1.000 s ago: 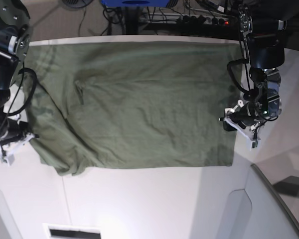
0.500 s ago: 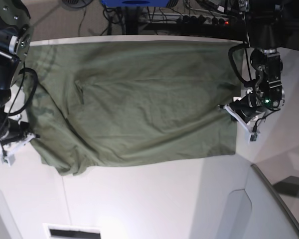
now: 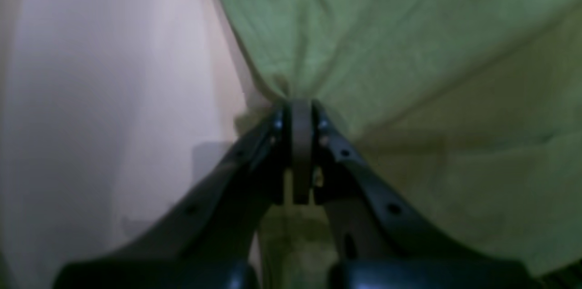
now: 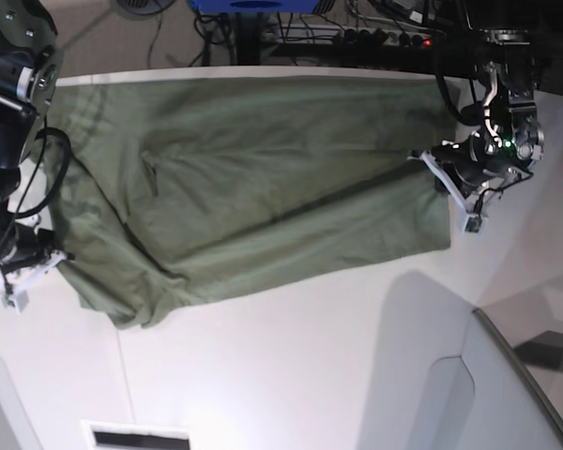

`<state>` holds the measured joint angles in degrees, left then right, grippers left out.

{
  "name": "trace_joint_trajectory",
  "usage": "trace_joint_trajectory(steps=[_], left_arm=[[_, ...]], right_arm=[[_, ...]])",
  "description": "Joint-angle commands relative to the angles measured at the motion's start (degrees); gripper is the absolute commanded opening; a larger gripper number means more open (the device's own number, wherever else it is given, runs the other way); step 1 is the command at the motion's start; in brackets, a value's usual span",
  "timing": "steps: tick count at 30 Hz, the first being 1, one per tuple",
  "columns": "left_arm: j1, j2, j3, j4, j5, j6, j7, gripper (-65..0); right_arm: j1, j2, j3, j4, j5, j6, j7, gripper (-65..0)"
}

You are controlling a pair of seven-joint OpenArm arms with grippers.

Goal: Layout the t-shirt on the table in an organized manner, then fold the t-shirt properly
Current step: 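Move the left gripper to the other hem corner and grasp it, then lift the hem corners with both grippers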

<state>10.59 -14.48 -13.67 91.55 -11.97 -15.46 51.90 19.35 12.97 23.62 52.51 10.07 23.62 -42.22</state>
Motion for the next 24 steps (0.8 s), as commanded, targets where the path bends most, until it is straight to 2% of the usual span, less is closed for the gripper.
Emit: trace_joint_trajectory(steps=[1,2,5,7,10,12,15,17,18,22,24], left_arm=[[-0.44,-0.77,-0.35,1.16,-0.12,0.12,-0.16,-65.0],[-0.35,-0.77,-0.88,1.24,-0.12,0.12,0.80,-65.0],[0.53,-0.33,-4.92,4.06,-0.12,0.12,3.27,-40.5],[1.67,-0.25,-6.68,7.40,-0.12,0.12,3.53,-33.6],[1.41,-0.60,-9.32,9.86,-0.21,0.12,3.62,-32.3],[-2.19,-0.60,-11.25,7.31,-0.21,0.12,3.53,-32.1],[-9.40,-0.86,-12.83,-4.21,-0.30,-0.14,3.00,-31.9],[-13.97,-1.92,-12.48,-12.56,-0.74,-0.14,0.01,-31.4],[-15.91,-2.18,-11.95,-16.43,-0.74,-0.14,-2.36,-28.6],[-21.18,-2.35,-7.74,-27.50,-0.74,-0.14,-8.08,-9.4],[-22.41,-2.35,-6.33,-30.67,-0.74,-0.14,-8.87,-7.2]], right_arm=[[1.61,0.87,-0.01,1.07,0.35,0.25,0.68,-65.0],[1.61,0.87,-0.01,1.07,0.35,0.25,0.68,-65.0],[1.61,0.87,-0.01,1.07,0.35,0.25,0.59,-65.0],[1.61,0.79,-0.01,1.07,0.35,0.25,0.59,-65.0],[1.61,0.79,-0.01,1.07,0.35,0.25,0.59,-65.0],[1.61,0.70,-0.01,1.07,0.35,0.25,0.59,-65.0],[1.61,0.70,-0.01,1.07,0.35,0.25,0.59,-65.0],[1.61,0.70,-0.01,1.07,0.35,0.25,0.59,-65.0],[1.61,0.70,-0.01,1.07,0.35,0.25,0.59,-65.0],[1.61,0.79,-0.01,1.07,0.35,0.25,0.59,-65.0],[1.61,0.87,-0.01,1.07,0.35,0.25,0.59,-65.0]])
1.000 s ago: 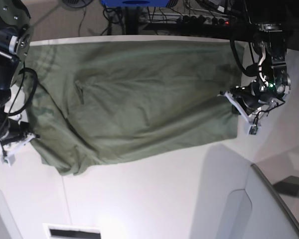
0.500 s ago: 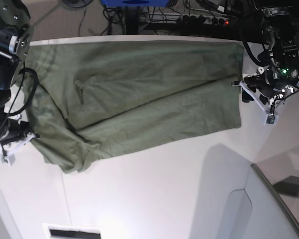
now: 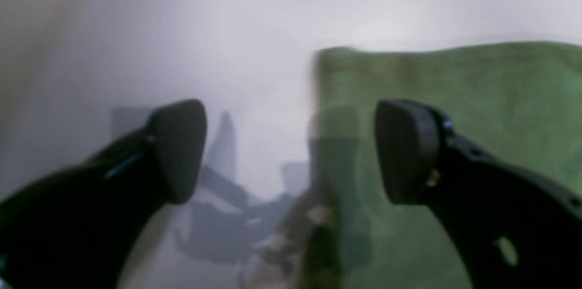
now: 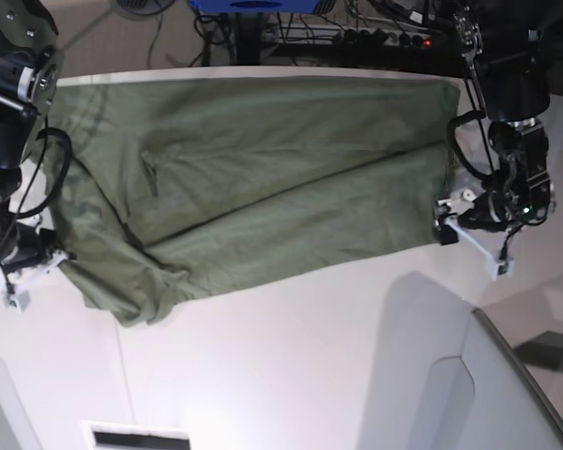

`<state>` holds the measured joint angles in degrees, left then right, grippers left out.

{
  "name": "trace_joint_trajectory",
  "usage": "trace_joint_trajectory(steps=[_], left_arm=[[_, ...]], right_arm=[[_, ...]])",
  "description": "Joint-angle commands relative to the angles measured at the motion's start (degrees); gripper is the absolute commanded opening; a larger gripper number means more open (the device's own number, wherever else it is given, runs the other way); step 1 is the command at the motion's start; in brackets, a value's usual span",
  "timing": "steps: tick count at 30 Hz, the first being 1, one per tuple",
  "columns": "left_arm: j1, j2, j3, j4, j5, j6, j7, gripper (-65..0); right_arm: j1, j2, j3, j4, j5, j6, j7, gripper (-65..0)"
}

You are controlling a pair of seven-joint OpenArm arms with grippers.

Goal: Layout the t-shirt on the table in an organized manner, then fold the t-shirt properly
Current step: 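Lift the hem corners with both grippers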

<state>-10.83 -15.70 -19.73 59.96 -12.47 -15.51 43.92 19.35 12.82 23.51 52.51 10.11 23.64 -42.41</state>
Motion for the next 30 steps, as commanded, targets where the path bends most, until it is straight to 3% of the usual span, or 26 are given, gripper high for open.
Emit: trace_joint_trajectory(steps=[1,16,19,25,30], left_arm=[[-1.52,-1.04,-0.01,-0.23,-0.23,-0.10,-1.15,-7.7],[-2.14,0.89,0.34,-8.93,-0.23,-0.10,-9.77,-28.8],[-2.14,1.95,0.34,-9.20,-0.15,-0.10,-9.94,-38.0],[-2.14,2.03,0.34,-9.20,0.21,-0.10,-13.11,-64.3],[-3.90,1.86,0.43,-9.28,0.38,-0.10,-13.90,-65.0]], right_arm=[[1.61,1.11,0.10,1.07,0.31,0.23,0.79,-65.0],[1.61,1.11,0.10,1.07,0.31,0.23,0.87,-65.0],[1.52,1.11,0.10,1.07,0.31,0.23,0.79,-65.0],[1.00,1.03,0.10,1.07,0.22,0.23,0.87,-65.0],[0.82,0.94,0.10,1.07,0.22,0.23,1.14,-65.0]])
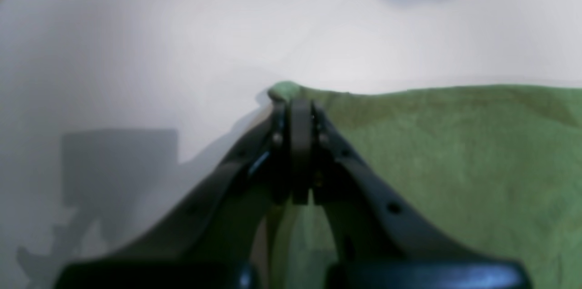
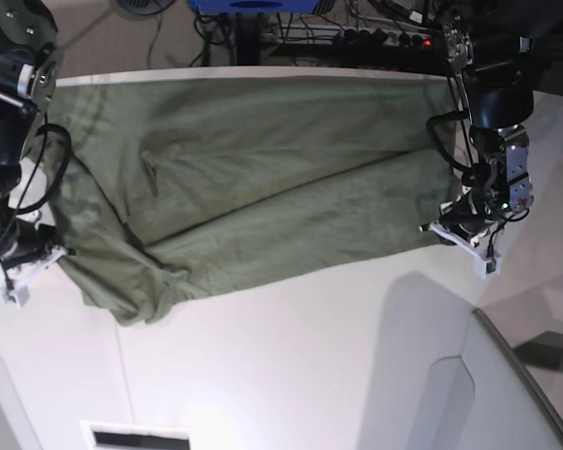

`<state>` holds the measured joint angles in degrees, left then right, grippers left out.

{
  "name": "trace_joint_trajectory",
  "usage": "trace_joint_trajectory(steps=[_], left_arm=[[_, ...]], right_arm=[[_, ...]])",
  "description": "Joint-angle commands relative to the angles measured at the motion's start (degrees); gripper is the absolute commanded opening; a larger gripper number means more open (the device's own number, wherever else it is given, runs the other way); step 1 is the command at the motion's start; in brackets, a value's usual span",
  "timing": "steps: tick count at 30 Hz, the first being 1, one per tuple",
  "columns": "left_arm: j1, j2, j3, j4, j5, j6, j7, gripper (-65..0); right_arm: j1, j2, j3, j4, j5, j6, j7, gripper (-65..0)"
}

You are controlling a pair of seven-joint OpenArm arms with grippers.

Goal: Layout the t-shirt on the table in an organized manner, then fold the t-shirt properly
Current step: 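Lift the hem corners with both grippers, then fold the hem over toward the collar edge with both grippers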

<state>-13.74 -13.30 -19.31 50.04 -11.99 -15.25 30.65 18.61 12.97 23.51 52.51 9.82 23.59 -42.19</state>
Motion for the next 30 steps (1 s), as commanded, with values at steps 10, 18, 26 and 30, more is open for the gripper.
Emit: trace_joint_trajectory(steps=[10,18,26,30], left_arm=[[-7.14,-2.92,0.01,1.26,-0.01,-0.36,-0.02,-65.0],[-11.98,-5.47,7.40,2.49,-0.54,-0.36,0.07,-65.0],[-12.59,-5.38,7.93,6.79,-0.54,-0.36,0.07,-65.0],[-12.42,-5.38,7.66,6.71,-0.63,-0.36,0.07,-65.0]], right_arm=[[2.09,1.05,-1.57,2.04,0.50,0.36,1.18,-65.0],[3.50,1.05,-7.90,5.91,0.50,0.36,4.70,-65.0],[6.93,2.72,-7.90,5.82,0.50,0.36,8.04,-65.0],[7.02,2.81,-7.99,4.85,0.42,0.36,10.68,-65.0]])
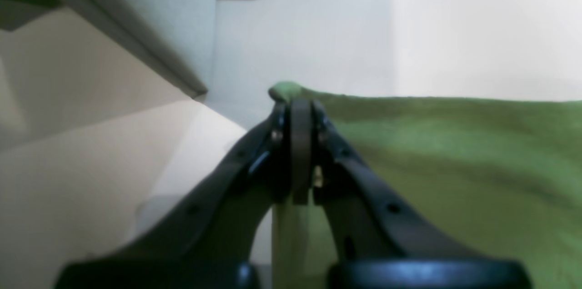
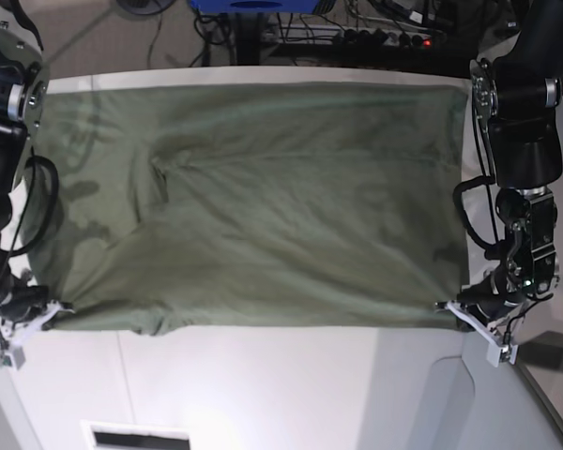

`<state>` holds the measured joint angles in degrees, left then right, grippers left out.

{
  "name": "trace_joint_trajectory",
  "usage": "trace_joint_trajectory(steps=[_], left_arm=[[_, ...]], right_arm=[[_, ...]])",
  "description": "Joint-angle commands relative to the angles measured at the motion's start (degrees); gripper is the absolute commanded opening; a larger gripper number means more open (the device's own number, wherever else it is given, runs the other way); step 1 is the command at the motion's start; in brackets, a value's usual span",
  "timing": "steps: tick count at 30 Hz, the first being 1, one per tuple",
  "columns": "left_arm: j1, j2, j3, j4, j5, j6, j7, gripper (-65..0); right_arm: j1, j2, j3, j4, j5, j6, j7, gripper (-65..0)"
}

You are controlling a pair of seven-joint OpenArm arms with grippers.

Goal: Layout the t-shirt on the table in an organized manner, then fold the t-shirt properly
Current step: 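Fold the hem over toward the collar edge with both grippers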

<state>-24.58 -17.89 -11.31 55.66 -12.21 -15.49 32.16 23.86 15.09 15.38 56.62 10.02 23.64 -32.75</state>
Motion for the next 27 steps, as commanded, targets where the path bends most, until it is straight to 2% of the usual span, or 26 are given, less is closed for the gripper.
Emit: trace_joint_trajectory(steps=[1,8,13,16,20,24,27], left_arm=[[-1.58,-0.79,-0.34,1.09,-0.41,-0.12,-1.44,-65.0],[-1.75,-0.79,-0.43,1.18,-0.41,-0.12,-1.44,-65.0],[-1.31,-0.70,0.01,1.18,-0.41,-0.12,-1.44,-65.0],[-0.70,-0.62,0.10,1.18,-0.41,-0.12,-1.44,-65.0],[2.20,-0.53,0.10,3.64,-0.50,-0.12,-0.91,-65.0],[5.11,-0.44,-0.34,9.35,-0.50,-0.12,5.16,-65.0],[7.83,-0.44,-0.16,13.92,-0.50,-0.12,8.32,-65.0]], right_arm=[[1.77,1.04,0.14,-0.22,0.22,0.32,1.68,-65.0],[1.86,2.01,0.05,-6.64,0.22,0.41,8.53,-65.0],[1.86,2.09,-0.04,-7.26,0.22,0.49,8.88,-65.0],[1.77,2.09,-0.04,-7.35,0.13,2.16,8.71,-65.0],[1.59,2.09,0.05,-7.35,-1.27,3.04,4.75,-65.0],[1.59,1.74,0.14,-7.35,-4.88,3.39,1.85,-65.0],[1.59,1.66,0.14,-7.26,-5.32,3.39,-1.23,-65.0]])
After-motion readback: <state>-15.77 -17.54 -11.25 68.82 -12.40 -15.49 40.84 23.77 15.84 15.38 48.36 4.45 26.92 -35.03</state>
